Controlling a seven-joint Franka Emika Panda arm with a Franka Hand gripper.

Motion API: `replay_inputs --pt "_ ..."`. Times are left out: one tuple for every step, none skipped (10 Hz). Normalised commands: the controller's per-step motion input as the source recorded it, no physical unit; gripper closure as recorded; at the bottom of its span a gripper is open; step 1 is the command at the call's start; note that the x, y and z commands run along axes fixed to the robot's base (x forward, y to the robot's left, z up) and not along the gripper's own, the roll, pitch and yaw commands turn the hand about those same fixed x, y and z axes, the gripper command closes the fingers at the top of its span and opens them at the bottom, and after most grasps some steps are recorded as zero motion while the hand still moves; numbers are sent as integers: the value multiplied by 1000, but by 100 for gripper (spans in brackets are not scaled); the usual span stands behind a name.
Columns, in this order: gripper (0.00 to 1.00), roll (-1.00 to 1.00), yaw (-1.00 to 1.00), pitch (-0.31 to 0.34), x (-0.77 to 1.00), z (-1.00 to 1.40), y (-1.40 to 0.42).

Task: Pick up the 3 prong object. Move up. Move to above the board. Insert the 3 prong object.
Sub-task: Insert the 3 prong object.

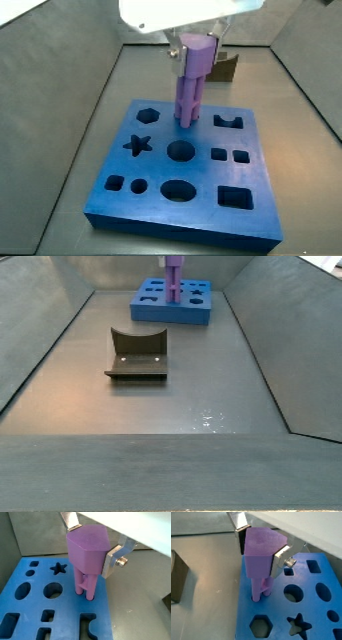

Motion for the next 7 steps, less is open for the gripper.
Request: replay_inputs --pt "100 124 94 51 14 -309 0" --pt "100 109 57 26 26 -346 0" --pt "100 89 43 0 0 -343 0" --pt "100 107 49 0 0 -349 0" --pt "100 107 37 1 0 -357 0" --pt "100 37 0 -29 -26 -246 0" --pt "100 0 0 -177 -14 -143 0"
